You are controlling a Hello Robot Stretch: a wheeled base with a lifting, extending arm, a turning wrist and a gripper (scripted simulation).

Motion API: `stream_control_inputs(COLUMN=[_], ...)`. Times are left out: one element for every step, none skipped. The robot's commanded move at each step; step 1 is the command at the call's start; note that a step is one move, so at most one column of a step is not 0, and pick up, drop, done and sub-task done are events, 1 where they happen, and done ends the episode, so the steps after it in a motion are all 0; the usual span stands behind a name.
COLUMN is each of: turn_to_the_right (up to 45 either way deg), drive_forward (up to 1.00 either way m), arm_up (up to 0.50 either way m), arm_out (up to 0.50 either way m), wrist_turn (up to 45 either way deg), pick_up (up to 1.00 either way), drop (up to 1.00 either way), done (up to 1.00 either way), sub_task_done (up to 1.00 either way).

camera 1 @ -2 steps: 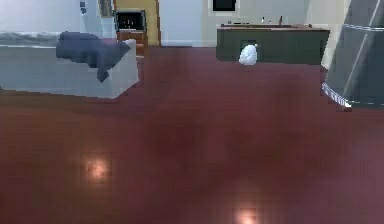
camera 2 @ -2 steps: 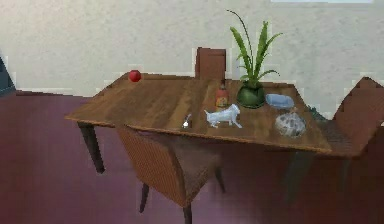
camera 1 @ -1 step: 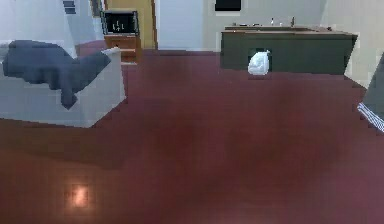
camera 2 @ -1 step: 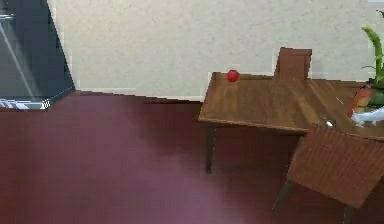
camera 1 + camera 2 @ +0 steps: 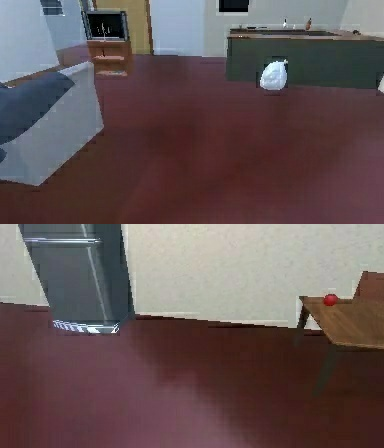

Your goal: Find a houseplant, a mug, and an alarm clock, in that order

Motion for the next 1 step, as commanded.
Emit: stream_control_inputs(turn_to_the_right=[0.0], drive_forward=[1.00], arm_up=[0.00], arm_out=[0.00], wrist_turn=[0.0], pick_up=[0.00], drop=[0.00], done=[0.00], sub_task_done=[0.00])
